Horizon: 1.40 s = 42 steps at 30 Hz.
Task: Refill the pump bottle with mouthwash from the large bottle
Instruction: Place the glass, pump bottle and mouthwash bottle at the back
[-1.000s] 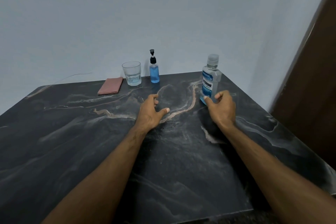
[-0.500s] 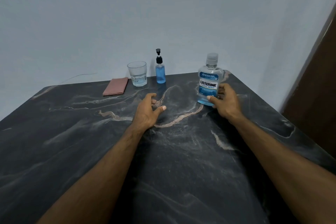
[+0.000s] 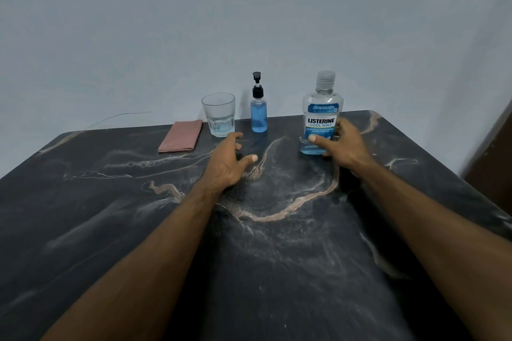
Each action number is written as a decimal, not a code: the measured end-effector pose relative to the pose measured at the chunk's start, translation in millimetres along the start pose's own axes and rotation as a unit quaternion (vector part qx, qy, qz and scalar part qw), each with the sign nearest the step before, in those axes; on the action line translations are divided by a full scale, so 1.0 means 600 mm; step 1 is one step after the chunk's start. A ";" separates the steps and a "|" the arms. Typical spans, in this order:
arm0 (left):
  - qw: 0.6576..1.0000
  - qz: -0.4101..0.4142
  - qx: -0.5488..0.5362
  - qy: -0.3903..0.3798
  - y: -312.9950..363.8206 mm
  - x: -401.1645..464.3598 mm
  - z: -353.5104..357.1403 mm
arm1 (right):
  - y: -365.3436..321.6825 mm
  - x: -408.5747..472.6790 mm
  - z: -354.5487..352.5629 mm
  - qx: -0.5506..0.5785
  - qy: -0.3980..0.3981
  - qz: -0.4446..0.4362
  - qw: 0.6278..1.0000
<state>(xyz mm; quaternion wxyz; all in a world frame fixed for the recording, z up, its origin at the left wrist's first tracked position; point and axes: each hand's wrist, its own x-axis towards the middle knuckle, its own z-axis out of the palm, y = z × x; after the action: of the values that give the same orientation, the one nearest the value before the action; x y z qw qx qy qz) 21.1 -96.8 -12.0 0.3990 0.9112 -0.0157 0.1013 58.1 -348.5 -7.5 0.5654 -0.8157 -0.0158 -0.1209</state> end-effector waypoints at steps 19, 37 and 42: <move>0.997 0.020 0.051 -0.054 -0.050 0.121 0.017 | 0.036 0.189 0.099 -0.039 -0.040 -0.048 0.997; 0.996 0.042 0.047 -0.058 -0.035 0.118 0.013 | 0.044 0.212 0.076 -0.015 -0.062 -0.040 0.997; 0.996 0.045 0.051 -0.055 -0.036 0.117 0.013 | 0.041 0.209 0.076 -0.021 -0.061 -0.037 0.997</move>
<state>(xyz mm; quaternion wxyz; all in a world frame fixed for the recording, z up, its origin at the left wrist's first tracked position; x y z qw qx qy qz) 93.7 -84.2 -19.0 0.3459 0.9328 -0.0736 0.0699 192.1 -329.1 -18.4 0.5416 -0.8319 -0.0781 -0.0920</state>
